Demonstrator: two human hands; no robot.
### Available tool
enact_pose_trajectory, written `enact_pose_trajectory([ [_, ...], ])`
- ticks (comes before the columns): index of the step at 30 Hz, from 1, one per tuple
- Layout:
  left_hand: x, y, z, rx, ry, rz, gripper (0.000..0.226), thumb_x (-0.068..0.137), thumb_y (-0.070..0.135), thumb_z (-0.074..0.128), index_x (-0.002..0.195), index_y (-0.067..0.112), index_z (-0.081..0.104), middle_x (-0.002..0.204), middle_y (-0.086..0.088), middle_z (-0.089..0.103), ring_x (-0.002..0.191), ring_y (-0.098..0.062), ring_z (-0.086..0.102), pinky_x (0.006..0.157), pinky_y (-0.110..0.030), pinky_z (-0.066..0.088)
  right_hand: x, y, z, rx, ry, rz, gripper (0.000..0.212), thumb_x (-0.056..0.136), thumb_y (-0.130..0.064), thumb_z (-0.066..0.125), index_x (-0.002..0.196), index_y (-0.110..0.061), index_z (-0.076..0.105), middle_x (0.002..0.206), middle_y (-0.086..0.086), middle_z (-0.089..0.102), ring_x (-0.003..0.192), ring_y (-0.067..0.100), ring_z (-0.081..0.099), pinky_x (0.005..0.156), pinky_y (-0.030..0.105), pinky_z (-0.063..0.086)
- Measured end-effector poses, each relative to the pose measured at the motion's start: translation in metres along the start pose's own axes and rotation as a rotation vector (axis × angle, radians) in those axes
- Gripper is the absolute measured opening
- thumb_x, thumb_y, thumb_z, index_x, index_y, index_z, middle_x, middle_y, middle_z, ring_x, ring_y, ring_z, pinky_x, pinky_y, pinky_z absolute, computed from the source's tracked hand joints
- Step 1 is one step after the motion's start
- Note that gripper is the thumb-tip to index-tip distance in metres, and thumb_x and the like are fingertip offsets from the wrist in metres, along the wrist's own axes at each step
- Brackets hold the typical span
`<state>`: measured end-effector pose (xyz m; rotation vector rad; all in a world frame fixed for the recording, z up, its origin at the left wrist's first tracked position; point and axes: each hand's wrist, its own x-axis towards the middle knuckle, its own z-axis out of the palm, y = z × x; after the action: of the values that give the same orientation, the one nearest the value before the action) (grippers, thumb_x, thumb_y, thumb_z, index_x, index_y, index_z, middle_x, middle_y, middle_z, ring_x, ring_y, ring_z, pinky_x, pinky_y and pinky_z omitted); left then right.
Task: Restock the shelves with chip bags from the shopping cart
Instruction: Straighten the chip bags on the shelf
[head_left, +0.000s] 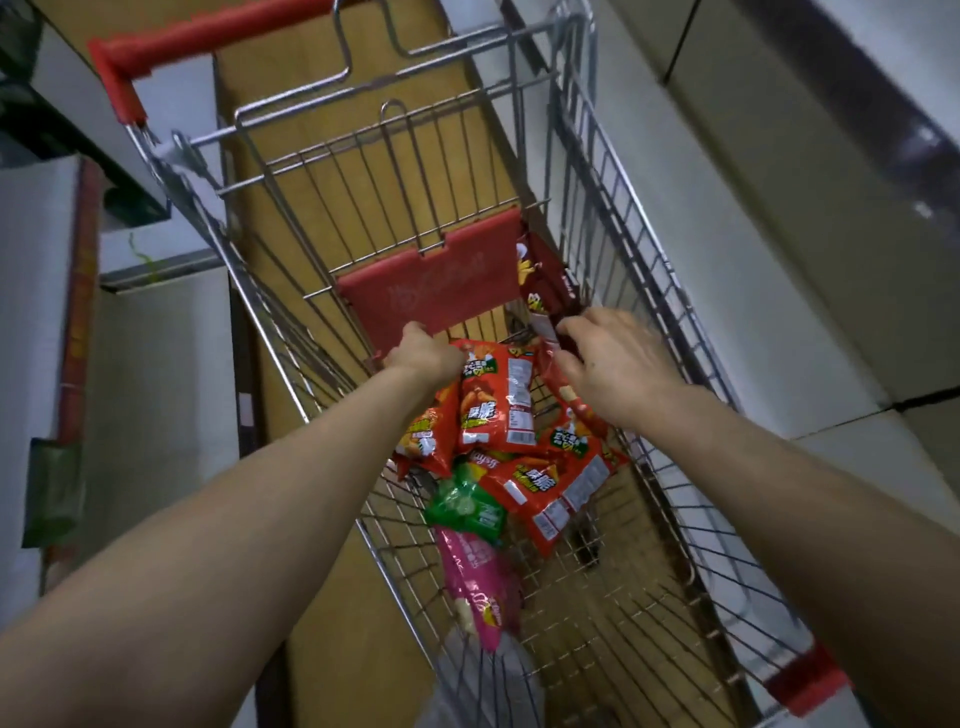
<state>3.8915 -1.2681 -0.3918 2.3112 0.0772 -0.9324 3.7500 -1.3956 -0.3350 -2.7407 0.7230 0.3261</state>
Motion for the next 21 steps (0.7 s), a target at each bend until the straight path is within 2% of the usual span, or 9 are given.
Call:
enact_pose_trajectory([
  [3, 0.023, -0.017, 0.013, -0.012, -0.015, -0.067, 0.062, 0.088, 0.024, 0.063, 0.141, 0.016, 0.031, 0.130, -0.016, 0.049, 0.116, -0.035, 0.053, 0.096, -0.047, 0.050, 0.022, -0.003, 0.032, 0.003, -0.063, 0.002, 0.043, 0.101, -0.034, 0.040, 0.139, -0.014, 0.045, 0.135, 0.012, 0.048, 0.127, 0.030, 0.040, 0.104, 0.040, 0.034],
  [6, 0.041, -0.032, 0.031, -0.023, -0.028, -0.134, 0.065, 0.084, 0.030, 0.067, 0.138, 0.017, 0.034, 0.138, -0.016, 0.044, 0.121, -0.038, 0.049, 0.099, -0.051, 0.046, 0.037, -0.005, 0.065, 0.025, -0.137, 0.005, 0.042, 0.101, -0.033, 0.041, 0.137, -0.012, 0.047, 0.135, 0.013, 0.048, 0.127, 0.031, 0.041, 0.104, 0.039, 0.034],
  [12, 0.060, -0.060, 0.058, 0.137, 0.101, -0.182, 0.088, 0.080, 0.043, 0.071, 0.148, 0.023, 0.019, 0.147, -0.017, 0.029, 0.138, -0.038, 0.028, 0.111, -0.052, 0.032, 0.068, 0.006, 0.131, 0.143, -0.296, 0.077, 0.049, 0.101, -0.035, 0.042, 0.143, -0.011, 0.039, 0.138, 0.016, 0.046, 0.127, 0.034, 0.043, 0.105, 0.040, 0.037],
  [14, 0.066, -0.071, 0.065, 0.134, 0.133, -0.224, 0.099, 0.078, 0.048, 0.073, 0.151, 0.025, 0.010, 0.152, -0.015, 0.021, 0.141, -0.037, 0.022, 0.114, -0.053, 0.026, 0.078, 0.012, 0.152, 0.240, -0.357, 0.142, 0.057, 0.099, -0.040, 0.045, 0.148, -0.013, 0.032, 0.141, 0.015, 0.045, 0.128, 0.035, 0.043, 0.106, 0.041, 0.037],
  [17, 0.075, -0.088, 0.077, 0.170, 0.177, -0.242, 0.109, 0.075, 0.050, 0.076, 0.153, 0.025, 0.002, 0.156, -0.014, 0.015, 0.144, -0.036, 0.015, 0.116, -0.054, 0.018, 0.088, 0.020, 0.179, 0.435, -0.416, 0.292, 0.067, 0.092, -0.051, 0.051, 0.145, -0.014, 0.033, 0.142, 0.011, 0.047, 0.128, 0.034, 0.046, 0.108, 0.043, 0.037],
  [19, 0.081, -0.094, 0.082, 0.184, 0.205, -0.239, 0.113, 0.074, 0.051, 0.076, 0.152, 0.025, 0.000, 0.157, -0.014, 0.014, 0.145, -0.035, 0.013, 0.116, -0.055, 0.017, 0.094, 0.023, 0.194, 0.561, -0.442, 0.390, 0.076, 0.091, -0.057, 0.051, 0.149, -0.015, 0.028, 0.148, 0.008, 0.042, 0.133, 0.033, 0.042, 0.112, 0.043, 0.033],
  [21, 0.086, -0.097, 0.086, 0.196, 0.218, -0.251, 0.117, 0.071, 0.055, 0.077, 0.152, 0.027, -0.002, 0.157, -0.014, 0.015, 0.145, -0.035, 0.014, 0.115, -0.057, 0.018, 0.098, 0.025, 0.207, 0.700, -0.472, 0.492, 0.078, 0.089, -0.062, 0.050, 0.149, -0.017, 0.030, 0.148, 0.005, 0.043, 0.134, 0.031, 0.042, 0.113, 0.041, 0.032],
])
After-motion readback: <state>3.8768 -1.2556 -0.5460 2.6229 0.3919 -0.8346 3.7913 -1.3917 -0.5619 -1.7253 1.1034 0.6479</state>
